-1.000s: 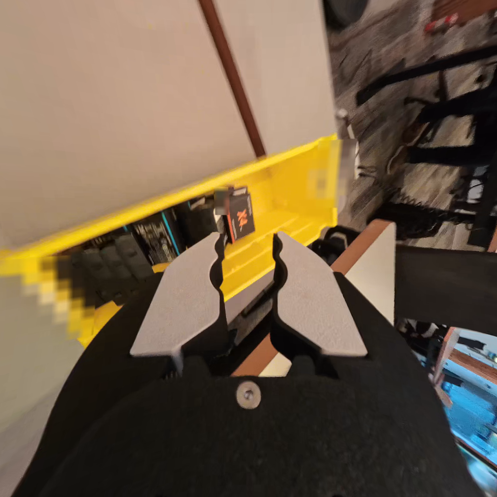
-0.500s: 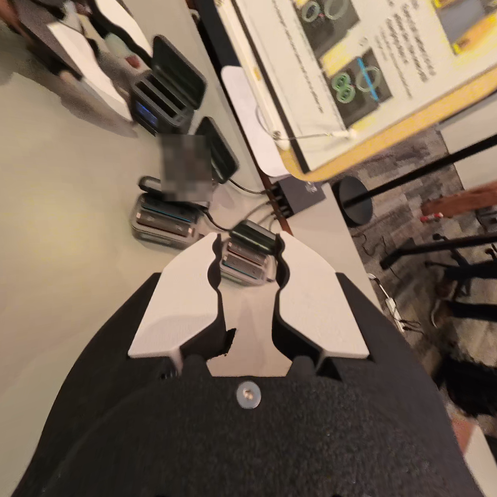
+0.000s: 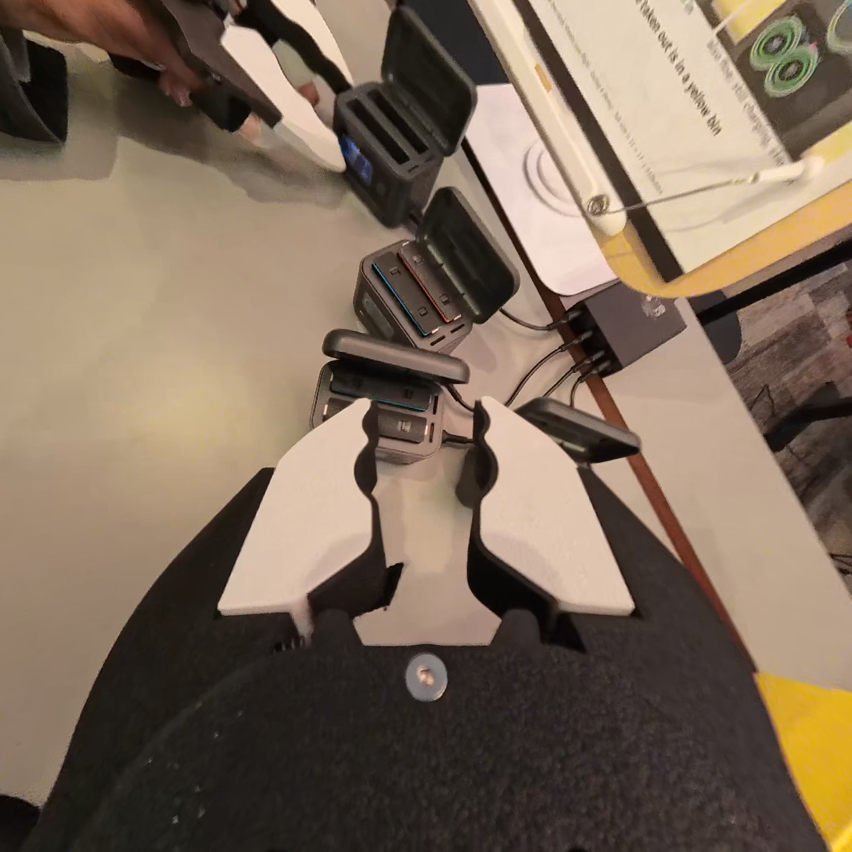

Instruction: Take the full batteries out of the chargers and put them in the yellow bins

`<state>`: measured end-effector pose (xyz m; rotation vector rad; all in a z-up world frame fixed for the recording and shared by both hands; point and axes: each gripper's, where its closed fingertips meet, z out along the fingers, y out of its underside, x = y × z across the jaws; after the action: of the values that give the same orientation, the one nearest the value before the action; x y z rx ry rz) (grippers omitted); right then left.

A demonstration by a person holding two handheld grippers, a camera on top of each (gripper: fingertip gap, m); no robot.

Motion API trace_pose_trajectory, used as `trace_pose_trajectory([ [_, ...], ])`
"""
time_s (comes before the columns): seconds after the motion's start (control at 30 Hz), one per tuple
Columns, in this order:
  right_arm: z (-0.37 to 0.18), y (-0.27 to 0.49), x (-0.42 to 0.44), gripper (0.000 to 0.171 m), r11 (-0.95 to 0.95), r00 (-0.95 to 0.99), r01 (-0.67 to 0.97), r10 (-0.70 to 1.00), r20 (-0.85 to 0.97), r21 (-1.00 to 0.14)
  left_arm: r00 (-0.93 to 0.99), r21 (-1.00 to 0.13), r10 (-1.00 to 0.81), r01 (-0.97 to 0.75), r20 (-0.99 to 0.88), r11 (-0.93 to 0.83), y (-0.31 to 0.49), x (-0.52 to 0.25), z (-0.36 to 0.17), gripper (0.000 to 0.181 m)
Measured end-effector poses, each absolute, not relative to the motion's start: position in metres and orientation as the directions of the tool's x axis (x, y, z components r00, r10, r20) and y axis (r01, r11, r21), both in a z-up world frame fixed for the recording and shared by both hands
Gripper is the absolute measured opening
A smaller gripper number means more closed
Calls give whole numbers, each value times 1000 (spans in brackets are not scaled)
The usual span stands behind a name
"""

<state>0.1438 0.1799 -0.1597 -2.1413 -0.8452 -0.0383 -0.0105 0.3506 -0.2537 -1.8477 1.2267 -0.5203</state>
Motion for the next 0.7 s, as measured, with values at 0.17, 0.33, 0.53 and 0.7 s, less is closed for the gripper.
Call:
trace_pose_trajectory([
  [0.17, -199, 174, 139, 71, -515, 795, 544, 570, 210, -662, 508, -824, -856, -523, -95, -218, 365, -26, -250, 56],
  [0.33, -229, 182, 131, 82, -575, 822, 516, 541, 178, -635, 574, -882, -798, -455, -184, -124, 371, -40, -214, 49],
  [0.53, -238, 196, 131, 87, -626, 897, 389, 425, 123, -676, 410, -926, -905, -374, -111, -56, 324, -11, -196, 47],
  [0.7, -238, 199, 150, 86, -662, 945, 307, 295, 138, -684, 233, -886, -967, -464, -103, -17, 279, 25, -219, 55],
])
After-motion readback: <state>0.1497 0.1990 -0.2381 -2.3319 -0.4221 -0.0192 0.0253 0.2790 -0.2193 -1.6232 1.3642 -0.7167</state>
